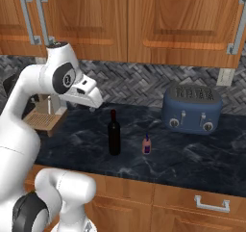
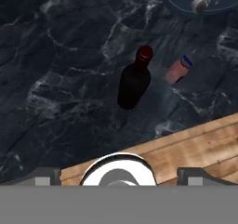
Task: There is a wine glass and glass cup on the dining counter. Place the wine bottle next to the wine glass and the juice bottle next to the glass cup.
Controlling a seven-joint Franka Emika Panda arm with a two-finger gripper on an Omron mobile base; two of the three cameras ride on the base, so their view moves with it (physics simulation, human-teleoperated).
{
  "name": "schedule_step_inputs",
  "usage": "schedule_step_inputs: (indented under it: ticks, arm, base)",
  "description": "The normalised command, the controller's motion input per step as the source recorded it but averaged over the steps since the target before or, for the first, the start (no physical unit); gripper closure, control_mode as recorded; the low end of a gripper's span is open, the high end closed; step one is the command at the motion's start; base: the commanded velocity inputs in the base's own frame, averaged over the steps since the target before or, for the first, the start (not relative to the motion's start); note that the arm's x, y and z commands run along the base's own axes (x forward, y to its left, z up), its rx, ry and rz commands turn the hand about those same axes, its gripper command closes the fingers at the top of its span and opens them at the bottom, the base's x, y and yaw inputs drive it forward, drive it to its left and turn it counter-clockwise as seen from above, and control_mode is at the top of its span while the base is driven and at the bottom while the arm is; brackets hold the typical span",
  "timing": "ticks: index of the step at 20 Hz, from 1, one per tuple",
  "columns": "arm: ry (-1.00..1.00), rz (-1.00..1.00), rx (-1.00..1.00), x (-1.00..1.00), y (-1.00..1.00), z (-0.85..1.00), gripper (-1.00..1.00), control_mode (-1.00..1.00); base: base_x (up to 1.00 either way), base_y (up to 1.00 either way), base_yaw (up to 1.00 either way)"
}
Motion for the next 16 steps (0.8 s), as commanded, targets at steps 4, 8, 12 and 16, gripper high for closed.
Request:
schedule_step_inputs:
  ticks: [4, 8, 12, 16]
  arm:
    - [-0.1, -0.44, -0.07, -0.19, 0.21, -0.21, -1.0, -1.0]
    - [-0.2, -0.43, -0.04, -0.19, 0.2, -0.2, -1.0, -1.0]
    - [-0.2, -0.44, -0.11, -0.18, 0.16, -0.2, -1.0, -1.0]
    - [-0.23, -0.42, -0.15, -0.14, 0.01, -0.19, -1.0, -1.0]
  base:
    - [0.0, 0.0, 0.0]
    - [0.0, 0.0, 0.0]
    - [0.0, 0.0, 0.0]
    - [0.0, 0.0, 0.0]
